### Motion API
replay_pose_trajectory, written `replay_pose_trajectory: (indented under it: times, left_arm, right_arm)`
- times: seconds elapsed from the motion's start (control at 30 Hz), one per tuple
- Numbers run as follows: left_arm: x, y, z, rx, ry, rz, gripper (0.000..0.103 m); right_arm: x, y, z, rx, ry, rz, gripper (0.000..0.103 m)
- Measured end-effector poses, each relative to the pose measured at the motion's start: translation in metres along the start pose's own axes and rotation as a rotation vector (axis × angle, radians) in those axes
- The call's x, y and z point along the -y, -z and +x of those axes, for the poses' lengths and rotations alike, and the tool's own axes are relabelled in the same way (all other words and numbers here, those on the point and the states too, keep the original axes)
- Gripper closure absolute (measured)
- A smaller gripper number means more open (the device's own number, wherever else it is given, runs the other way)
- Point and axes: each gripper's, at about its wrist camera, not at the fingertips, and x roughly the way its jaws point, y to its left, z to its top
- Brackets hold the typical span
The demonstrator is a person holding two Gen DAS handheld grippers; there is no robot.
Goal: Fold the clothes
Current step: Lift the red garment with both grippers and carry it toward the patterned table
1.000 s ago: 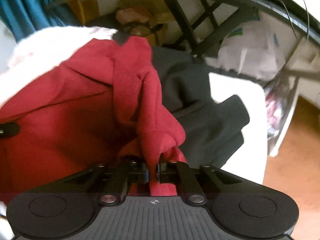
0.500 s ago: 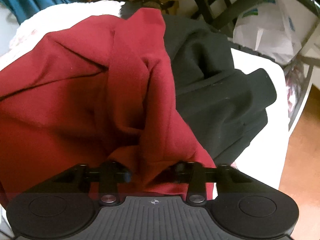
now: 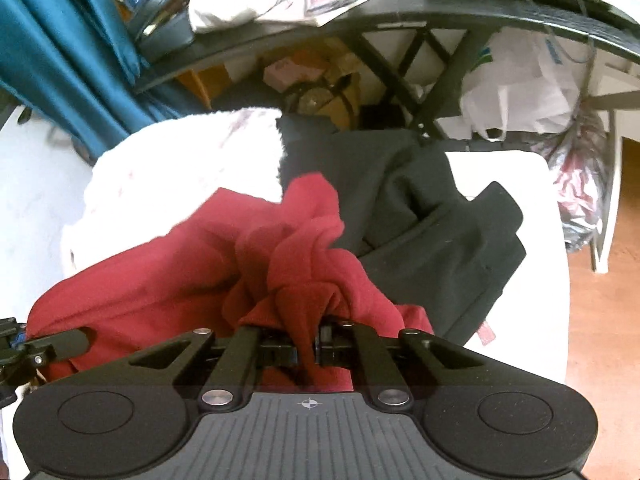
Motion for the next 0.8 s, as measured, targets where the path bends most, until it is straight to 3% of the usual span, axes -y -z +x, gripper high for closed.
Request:
replay_pose_trajectory:
  times: [0.27,0.43,0.6,0.8]
  left_arm:
    - [0.028,-0.037,-0.011,0.118,0.220,0.135,0.090]
    - [0.042,-0.054,-0.009,0.146,0.323,0.153,0.090]
    - [0.073,-0.070,-0.009,0.180,0.370,0.212,0.090]
    - [0.140,-0.076,0.002,0.181,0.388,0.280,0.090]
  right_arm:
    - [0.012,-0.005,-0.053,0.102,0.131,0.089,0.097]
    - [0.037,-0.006,-0.088,0.183,0.225,0.156,0.097]
    - [0.064,-0.004,-0.127,0.262,0.266,0.200,0.097]
    - [0.111,0.005,-0.163,0.323,0.231,0.262,0.097]
